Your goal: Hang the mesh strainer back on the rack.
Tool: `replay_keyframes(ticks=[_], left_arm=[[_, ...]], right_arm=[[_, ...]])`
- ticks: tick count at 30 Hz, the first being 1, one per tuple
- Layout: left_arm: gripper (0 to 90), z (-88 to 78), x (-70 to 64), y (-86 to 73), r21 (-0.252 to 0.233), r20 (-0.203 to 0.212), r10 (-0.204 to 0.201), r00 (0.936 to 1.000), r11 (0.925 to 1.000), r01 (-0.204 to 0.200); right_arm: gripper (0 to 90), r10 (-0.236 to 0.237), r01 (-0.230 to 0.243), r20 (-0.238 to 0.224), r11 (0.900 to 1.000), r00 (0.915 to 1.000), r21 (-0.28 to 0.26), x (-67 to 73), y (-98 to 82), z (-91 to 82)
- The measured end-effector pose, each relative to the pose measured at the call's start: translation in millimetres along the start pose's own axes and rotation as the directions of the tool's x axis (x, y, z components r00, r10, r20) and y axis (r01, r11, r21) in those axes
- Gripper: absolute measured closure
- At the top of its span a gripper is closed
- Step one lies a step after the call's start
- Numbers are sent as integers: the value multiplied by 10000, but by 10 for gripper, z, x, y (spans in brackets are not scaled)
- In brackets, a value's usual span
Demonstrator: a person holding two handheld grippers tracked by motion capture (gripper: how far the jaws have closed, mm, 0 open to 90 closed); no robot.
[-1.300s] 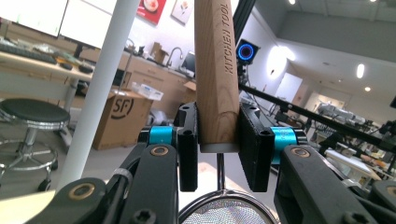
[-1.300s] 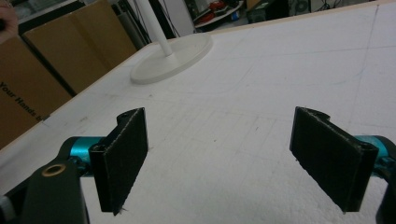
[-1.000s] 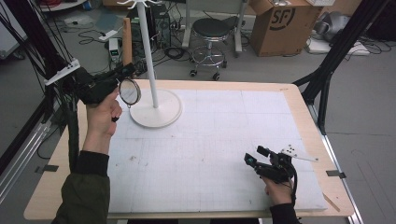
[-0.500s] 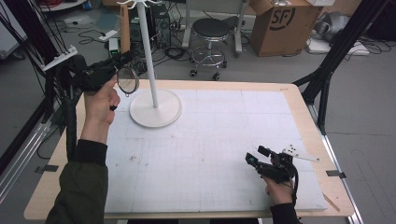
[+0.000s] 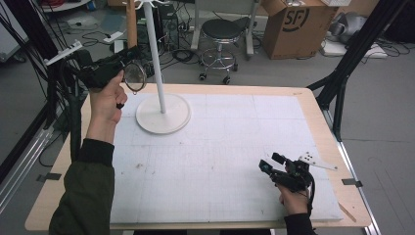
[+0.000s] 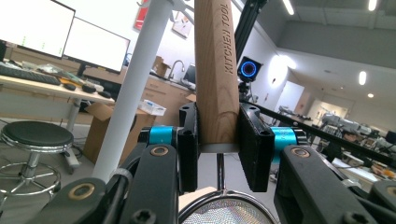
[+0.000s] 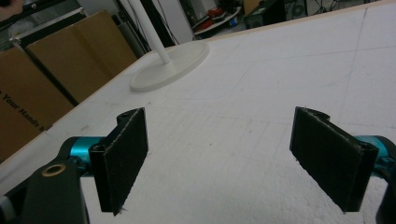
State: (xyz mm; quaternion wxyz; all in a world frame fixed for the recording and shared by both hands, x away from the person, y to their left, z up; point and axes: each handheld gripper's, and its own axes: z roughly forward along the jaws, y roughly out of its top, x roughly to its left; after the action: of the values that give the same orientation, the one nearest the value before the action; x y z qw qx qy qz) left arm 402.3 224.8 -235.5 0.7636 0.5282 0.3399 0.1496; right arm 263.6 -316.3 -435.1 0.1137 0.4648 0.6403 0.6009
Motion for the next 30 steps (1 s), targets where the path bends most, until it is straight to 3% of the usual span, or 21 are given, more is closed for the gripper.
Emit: replay_keyframes(ticks=[14, 16, 24, 30], left_arm=[[712, 27, 52, -22, 45, 109, -240, 9997, 9997, 240], [713, 34, 51, -29, 140, 37, -121, 9999, 9998, 120], [712, 44, 64, -27, 62, 47, -248, 9997, 9997, 248], [712, 49, 61, -7, 176, -18, -40, 10000, 9998, 41]], right_arm=[[183, 12, -12, 1, 10000, 10000, -11, 6, 1, -4], [182, 18, -18, -6, 10000, 10000, -13, 4, 1, -3], [183, -47, 47, -15, 10000, 10000, 26, -2, -1, 7], [183, -76, 76, -21, 10000, 10000, 56, -2, -3, 17]])
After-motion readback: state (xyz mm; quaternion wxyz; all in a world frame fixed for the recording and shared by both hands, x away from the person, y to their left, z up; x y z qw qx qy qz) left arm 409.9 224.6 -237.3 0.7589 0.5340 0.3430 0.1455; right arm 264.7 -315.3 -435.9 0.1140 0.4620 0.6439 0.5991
